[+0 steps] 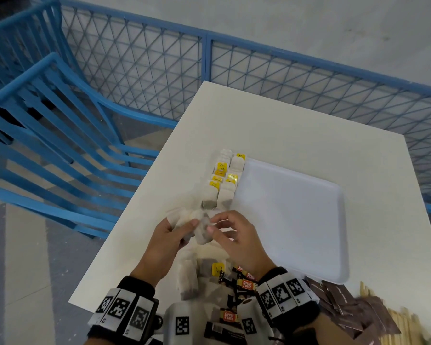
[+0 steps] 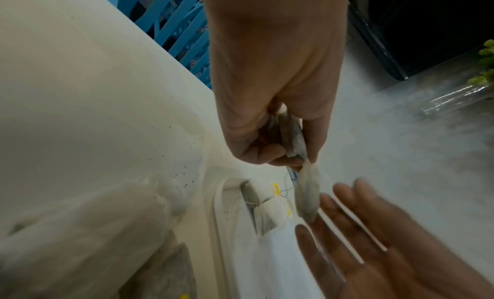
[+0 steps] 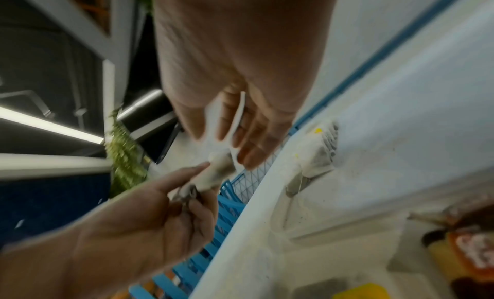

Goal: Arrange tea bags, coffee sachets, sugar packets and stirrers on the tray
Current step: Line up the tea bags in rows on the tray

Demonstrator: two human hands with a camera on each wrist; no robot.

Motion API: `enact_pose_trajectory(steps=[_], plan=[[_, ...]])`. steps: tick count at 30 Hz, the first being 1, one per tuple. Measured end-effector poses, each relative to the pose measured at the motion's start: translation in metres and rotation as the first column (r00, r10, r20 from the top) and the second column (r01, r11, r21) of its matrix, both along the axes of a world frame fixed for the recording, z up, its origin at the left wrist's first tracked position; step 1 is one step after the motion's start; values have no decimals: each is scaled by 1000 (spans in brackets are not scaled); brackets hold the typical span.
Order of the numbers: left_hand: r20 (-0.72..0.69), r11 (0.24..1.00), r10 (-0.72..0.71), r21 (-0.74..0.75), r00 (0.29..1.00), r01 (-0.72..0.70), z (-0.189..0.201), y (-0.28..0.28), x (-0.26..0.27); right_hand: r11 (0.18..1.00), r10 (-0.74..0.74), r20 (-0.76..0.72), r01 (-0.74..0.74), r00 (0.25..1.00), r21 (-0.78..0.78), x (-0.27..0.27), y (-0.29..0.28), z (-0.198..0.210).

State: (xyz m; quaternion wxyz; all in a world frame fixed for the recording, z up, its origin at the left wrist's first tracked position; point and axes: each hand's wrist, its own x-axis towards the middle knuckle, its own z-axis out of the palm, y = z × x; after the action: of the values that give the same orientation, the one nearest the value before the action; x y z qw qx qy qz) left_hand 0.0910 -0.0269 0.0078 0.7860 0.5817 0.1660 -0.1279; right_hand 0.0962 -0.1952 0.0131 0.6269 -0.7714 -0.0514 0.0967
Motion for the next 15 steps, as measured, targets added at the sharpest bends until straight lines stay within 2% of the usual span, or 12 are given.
enact_pose_trajectory(steps=[3,5,8,12,15], plan=[[1,999,-32,14,999,32,0,1,-1,999,48,-227,-49,973,1,7,-2,-2],[-7,998,-54,33,999,54,1,1,-2,992,115,-284,-123,952,-9,11,-1,-5],[-23,997,-56,56,998,57,0,2,-2,993,113,-336,-118,935,5,17,0,-12],[-109,998,62,33,992,-59,-4,5,-1,1000,-31,-396,27,918,-16,30,0,-25],[-155,993,113,0,981,-115,-8,9,2,985,-168,-383,142,908,-96,43,-2,-36]])
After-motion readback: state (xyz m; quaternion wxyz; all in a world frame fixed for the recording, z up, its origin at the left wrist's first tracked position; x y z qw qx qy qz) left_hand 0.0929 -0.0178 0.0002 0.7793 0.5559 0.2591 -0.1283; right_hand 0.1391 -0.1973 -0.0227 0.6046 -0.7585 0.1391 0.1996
